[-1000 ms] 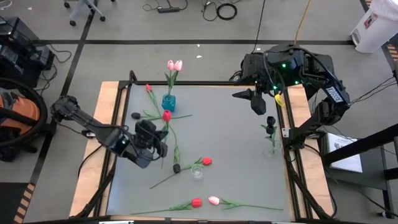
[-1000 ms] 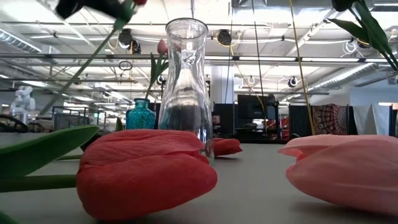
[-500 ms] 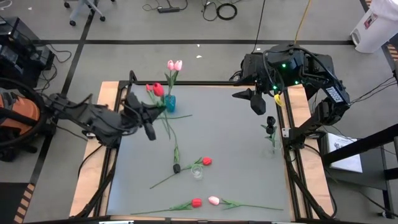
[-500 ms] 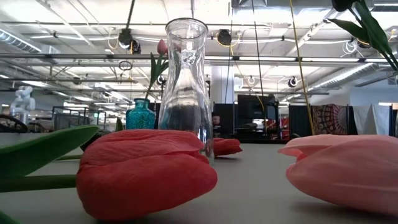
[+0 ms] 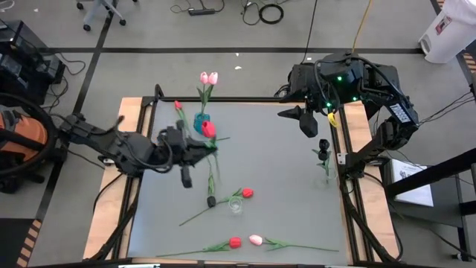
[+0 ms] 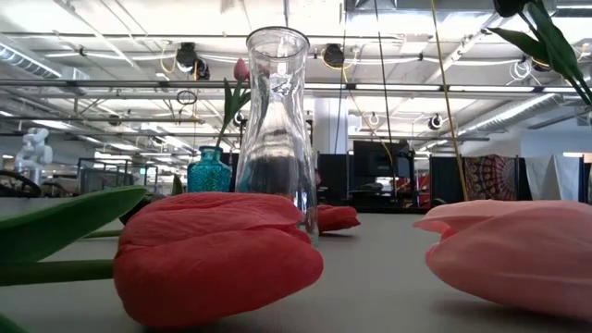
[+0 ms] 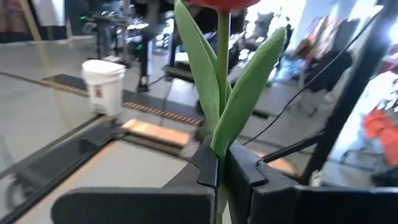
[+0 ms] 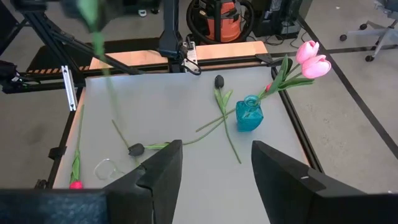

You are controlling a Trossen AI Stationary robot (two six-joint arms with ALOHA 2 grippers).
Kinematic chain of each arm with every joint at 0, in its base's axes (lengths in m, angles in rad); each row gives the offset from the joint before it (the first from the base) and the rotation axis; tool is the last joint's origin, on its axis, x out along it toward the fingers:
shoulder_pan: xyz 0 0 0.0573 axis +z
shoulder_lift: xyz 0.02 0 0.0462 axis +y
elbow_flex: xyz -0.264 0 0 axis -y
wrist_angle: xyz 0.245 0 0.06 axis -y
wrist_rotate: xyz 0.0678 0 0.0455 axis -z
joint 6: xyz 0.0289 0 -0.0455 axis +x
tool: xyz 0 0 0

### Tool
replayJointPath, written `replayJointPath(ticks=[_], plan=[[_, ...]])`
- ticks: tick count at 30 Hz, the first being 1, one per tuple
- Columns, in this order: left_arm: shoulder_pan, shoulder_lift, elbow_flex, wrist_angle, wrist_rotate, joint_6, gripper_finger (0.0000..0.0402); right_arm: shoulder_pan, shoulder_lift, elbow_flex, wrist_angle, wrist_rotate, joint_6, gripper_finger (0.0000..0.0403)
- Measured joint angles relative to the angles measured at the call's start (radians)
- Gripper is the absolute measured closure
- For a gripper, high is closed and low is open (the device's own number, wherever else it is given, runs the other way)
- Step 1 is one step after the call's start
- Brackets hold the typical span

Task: Sort flowers into vase by color
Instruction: Put the red flower into the left transparent vase

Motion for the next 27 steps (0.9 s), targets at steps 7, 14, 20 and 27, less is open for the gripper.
replayJointPath(ticks=[7,14,20,27], plan=[[0.0,0.109,0.0,0.15,0.064,0.0,0.0389,0.0,0.0,0.0,0.0,0.0,0.0,0.0218],[-0.006,0.174,0.0,0.163,0.077,-0.028,0.0389,0.0,0.0,0.0,0.001,0.001,-0.001,0.0218],[-0.012,0.208,0.0,0.141,0.101,-0.105,0.0389,0.0,0.0,0.0,0.001,0.001,-0.005,0.0218],[-0.025,0.231,0.0,0.129,0.103,-0.106,0.0389,0.0,0.0,0.0,0.0,0.001,-0.027,0.0218]])
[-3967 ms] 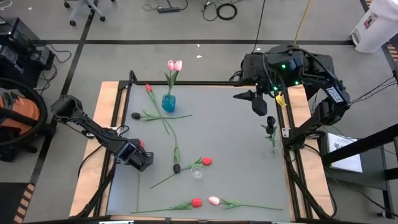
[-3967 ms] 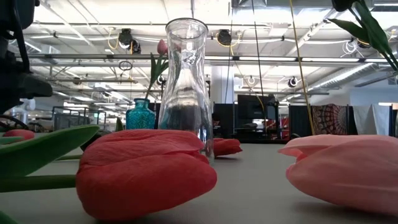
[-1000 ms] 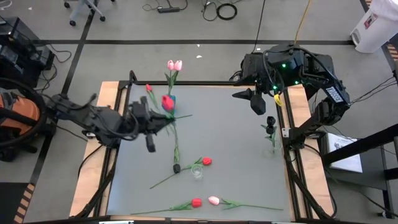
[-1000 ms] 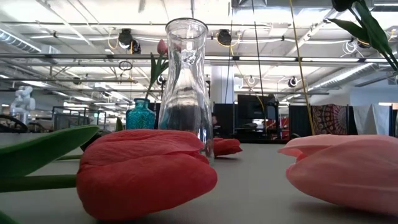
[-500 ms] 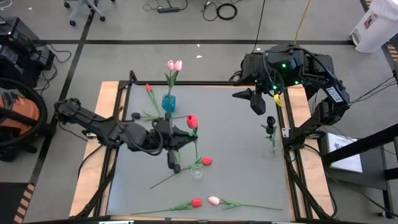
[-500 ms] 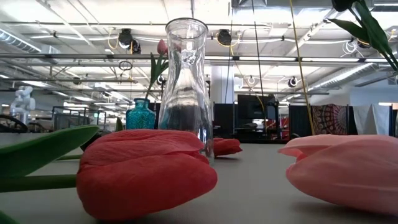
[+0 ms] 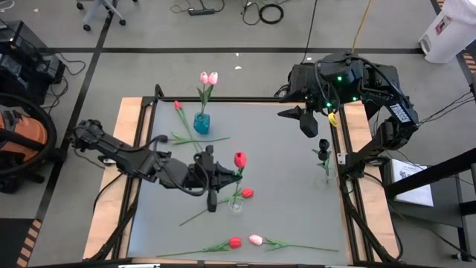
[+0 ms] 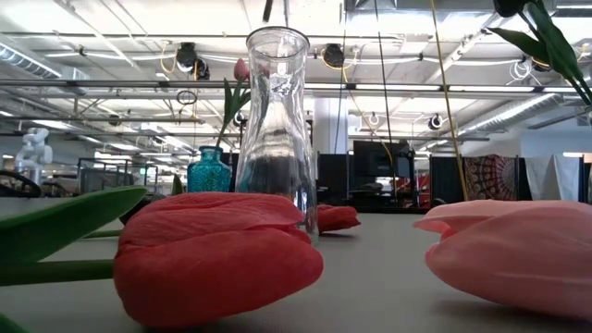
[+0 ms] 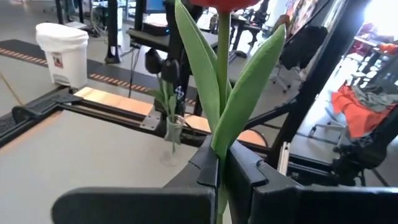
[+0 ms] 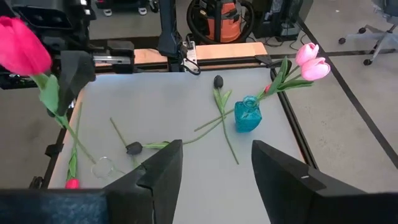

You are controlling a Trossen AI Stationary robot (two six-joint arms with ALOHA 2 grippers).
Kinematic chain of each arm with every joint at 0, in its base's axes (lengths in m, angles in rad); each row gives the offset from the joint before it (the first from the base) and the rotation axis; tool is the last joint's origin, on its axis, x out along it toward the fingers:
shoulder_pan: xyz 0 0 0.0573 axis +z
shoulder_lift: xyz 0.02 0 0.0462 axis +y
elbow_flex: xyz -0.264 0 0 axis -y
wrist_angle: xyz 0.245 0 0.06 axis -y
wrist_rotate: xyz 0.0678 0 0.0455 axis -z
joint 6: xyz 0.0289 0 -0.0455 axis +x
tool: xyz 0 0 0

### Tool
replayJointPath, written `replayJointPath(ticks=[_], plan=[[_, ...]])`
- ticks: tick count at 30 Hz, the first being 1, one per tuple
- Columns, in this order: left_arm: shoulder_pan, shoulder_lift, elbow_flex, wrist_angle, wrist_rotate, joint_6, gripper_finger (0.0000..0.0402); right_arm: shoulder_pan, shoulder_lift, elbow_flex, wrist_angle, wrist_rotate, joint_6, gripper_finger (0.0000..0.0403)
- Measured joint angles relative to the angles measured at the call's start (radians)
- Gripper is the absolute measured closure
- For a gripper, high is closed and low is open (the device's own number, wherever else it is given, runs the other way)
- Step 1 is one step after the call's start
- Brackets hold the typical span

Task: Sort flowers into vase by color
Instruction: Put the red flower into the left transparent vase

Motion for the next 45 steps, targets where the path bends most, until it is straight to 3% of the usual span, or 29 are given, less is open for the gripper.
replayJointPath(ticks=[45], plan=[[0.035,0.001,-0.001,-0.053,-0.009,-0.026,0.0388,0.0,0.0,0.0,0.0,0.0,-0.039,0.0218]])
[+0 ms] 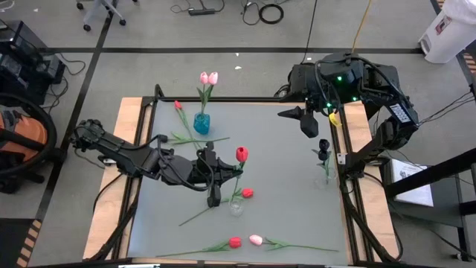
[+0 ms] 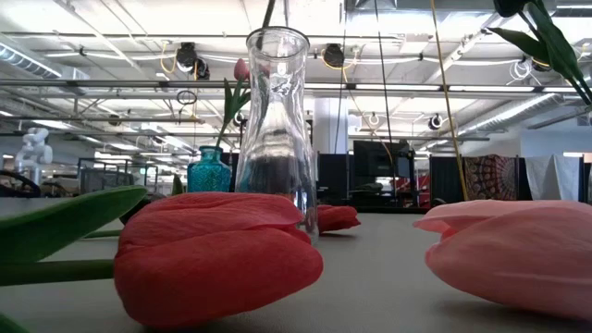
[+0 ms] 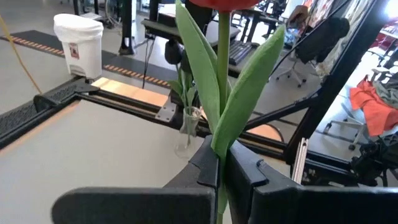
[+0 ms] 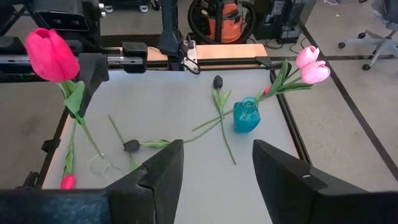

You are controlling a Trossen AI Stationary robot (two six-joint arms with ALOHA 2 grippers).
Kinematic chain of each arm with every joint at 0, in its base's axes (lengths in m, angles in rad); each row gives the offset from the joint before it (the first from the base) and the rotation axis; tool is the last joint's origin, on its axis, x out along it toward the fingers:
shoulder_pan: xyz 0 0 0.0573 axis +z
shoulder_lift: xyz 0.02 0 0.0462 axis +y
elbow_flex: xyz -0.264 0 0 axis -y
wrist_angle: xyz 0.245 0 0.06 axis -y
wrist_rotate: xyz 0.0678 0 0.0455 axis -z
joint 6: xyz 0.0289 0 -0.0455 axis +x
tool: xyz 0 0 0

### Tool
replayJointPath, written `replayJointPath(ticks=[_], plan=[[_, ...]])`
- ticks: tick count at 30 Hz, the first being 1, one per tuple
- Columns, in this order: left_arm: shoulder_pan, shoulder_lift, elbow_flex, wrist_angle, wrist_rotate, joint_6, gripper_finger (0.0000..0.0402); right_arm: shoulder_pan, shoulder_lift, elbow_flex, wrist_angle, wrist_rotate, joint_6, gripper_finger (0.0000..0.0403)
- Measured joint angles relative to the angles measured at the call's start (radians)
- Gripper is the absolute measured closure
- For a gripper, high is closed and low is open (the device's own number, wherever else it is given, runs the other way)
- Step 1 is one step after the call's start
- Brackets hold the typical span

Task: Sort flowers into vase by color
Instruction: Put the red flower into the left transparent vase

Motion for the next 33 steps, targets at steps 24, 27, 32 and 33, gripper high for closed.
replayJointPath(ticks=[24,27,32,33], plan=[[0.0,0.0,0.0,0.002,0.027,-0.001,0.0269,-0.001,0.0,0.0,0.0,0.058,-0.078,0.0218],[0.0,0.0,0.0,0.002,0.027,0.0,0.0269,-0.008,0.0,0.0,0.0,0.058,-0.083,0.0218],[0.0,-0.007,0.0,-0.062,0.027,-0.012,0.0269,-0.022,0.0,0.0,0.0,0.058,-0.085,0.0218],[0.002,-0.012,0.0,-0.098,0.023,-0.036,0.0269,-0.025,0.0,0.0,0.0,0.057,-0.085,0.0218]])
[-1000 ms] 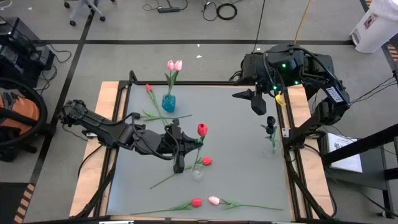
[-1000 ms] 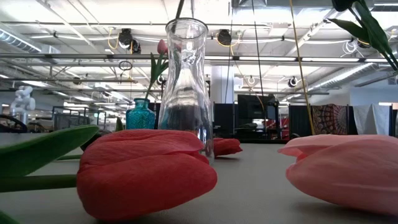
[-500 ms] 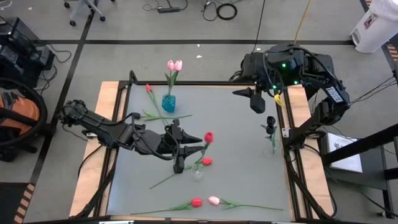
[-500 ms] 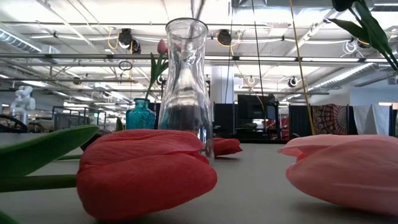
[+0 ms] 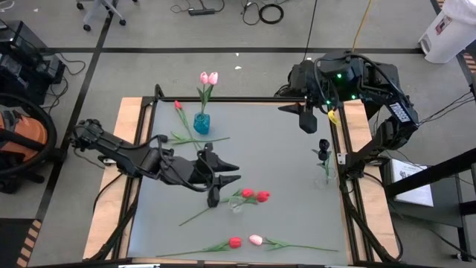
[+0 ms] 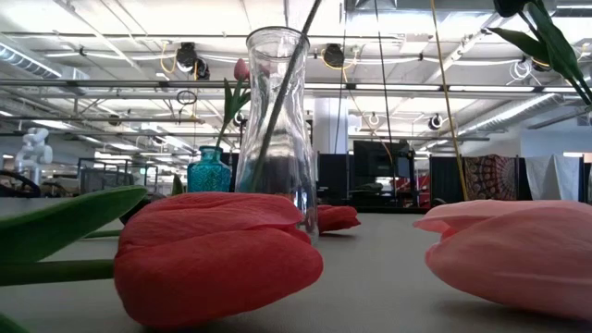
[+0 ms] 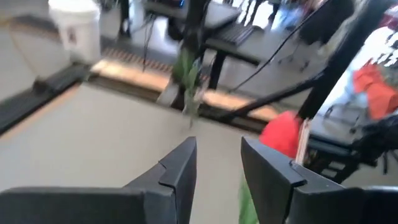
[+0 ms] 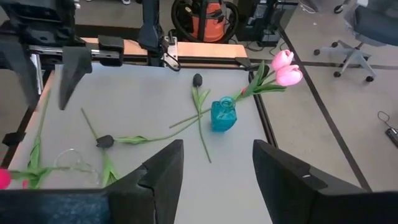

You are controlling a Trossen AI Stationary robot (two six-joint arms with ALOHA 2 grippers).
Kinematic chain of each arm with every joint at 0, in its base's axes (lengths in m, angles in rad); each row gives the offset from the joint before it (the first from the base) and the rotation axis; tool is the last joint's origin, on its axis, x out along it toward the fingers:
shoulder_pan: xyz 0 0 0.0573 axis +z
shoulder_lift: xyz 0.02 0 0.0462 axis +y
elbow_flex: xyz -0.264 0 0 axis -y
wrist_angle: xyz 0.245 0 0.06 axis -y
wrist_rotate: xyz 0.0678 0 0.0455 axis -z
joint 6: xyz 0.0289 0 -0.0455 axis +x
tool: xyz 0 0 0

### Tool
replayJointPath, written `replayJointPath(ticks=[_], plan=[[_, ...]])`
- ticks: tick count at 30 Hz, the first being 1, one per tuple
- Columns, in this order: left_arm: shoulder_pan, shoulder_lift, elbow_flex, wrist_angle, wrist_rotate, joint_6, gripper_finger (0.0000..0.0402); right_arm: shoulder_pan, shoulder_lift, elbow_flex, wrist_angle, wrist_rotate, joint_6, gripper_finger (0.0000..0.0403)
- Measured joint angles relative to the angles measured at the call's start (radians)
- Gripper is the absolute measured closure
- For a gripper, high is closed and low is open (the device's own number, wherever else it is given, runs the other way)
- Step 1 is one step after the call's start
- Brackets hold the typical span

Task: Sort flowers into vase by color
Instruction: Put the red flower into the left transparent vase

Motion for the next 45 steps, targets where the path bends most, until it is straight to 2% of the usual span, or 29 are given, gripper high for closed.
replayJointPath(ticks=[4,9,13,21,28,37,45], plan=[[0.008,-0.035,0.0,-0.244,-0.044,-0.185,0.0269,-0.002,0.0,0.0,0.0,0.0,0.0,0.0218],[0.029,-0.055,0.0,-0.547,-0.044,-0.45,0.0269,-0.002,0.0,0.0,0.0,-0.001,-0.008,0.0218],[0.056,-0.044,0.0,-0.682,0.019,-0.521,0.0269,-0.002,0.0,0.0,0.0,-0.001,-0.008,0.0218],[0.071,0.053,0.001,-0.686,0.223,-0.328,0.0269,-0.002,0.0,0.0,0.0,-0.002,-0.007,0.0218],[0.071,0.161,0.001,-0.69,0.322,-0.273,0.0269,-0.003,0.0,0.0,0.0,-0.006,0.022,0.0218],[0.052,0.268,0.001,-0.685,0.367,-0.269,0.0269,-0.003,0.0,0.0,-0.001,-0.006,0.022,0.0218],[0.049,0.287,-0.015,-0.678,0.366,-0.302,0.0269,-0.003,0.0,0.0,-0.001,-0.006,0.02,0.0218]])
